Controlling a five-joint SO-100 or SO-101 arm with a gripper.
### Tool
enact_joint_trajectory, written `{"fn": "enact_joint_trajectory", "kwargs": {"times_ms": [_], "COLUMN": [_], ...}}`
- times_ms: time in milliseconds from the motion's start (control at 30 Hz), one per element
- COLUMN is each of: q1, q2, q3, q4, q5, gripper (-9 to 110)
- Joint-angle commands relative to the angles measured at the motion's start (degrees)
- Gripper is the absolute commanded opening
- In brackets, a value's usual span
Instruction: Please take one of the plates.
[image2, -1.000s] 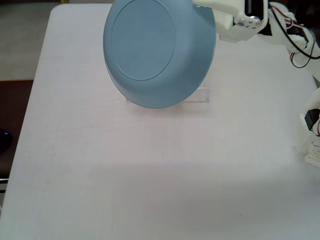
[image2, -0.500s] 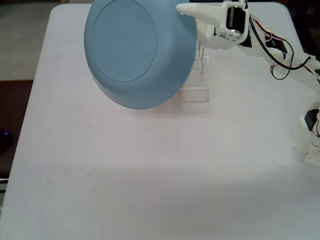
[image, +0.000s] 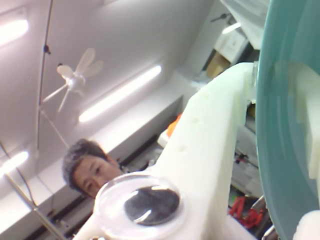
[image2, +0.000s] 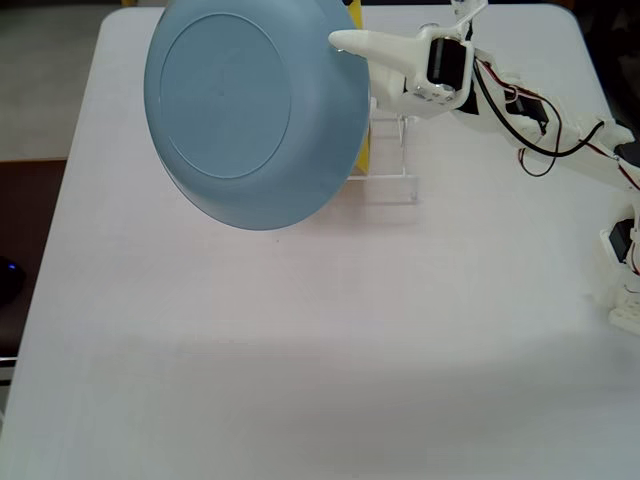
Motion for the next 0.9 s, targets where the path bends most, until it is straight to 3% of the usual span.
{"fn": "enact_joint_trajectory", "kwargs": {"times_ms": [0,867], "q1": [-0.7,-1.8], "q2": [1.0,0.4], "q3": [-3.9,-3.9], "q4": [-3.1,-3.8], "q5": [-0.7,-1.6], "gripper": [-1,0]}}
